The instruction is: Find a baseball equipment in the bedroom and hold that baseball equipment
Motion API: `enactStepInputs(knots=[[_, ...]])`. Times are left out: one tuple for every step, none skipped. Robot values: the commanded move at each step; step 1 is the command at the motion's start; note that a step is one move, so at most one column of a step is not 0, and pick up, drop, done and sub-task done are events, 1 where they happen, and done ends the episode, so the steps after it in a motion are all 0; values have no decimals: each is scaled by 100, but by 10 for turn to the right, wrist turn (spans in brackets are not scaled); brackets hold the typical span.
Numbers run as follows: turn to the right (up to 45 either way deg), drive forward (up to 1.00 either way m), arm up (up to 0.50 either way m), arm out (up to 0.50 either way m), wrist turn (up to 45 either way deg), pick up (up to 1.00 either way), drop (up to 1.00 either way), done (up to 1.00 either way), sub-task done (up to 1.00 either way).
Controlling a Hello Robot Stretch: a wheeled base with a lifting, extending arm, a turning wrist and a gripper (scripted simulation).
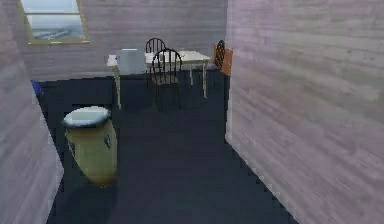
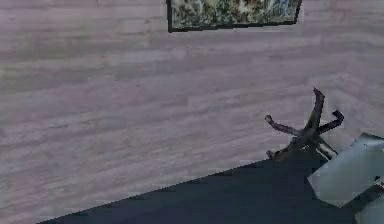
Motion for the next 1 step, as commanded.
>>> enactStepInputs(knots=[[0, 100, 0, 0, 0, 0, 0, 0, 0]])
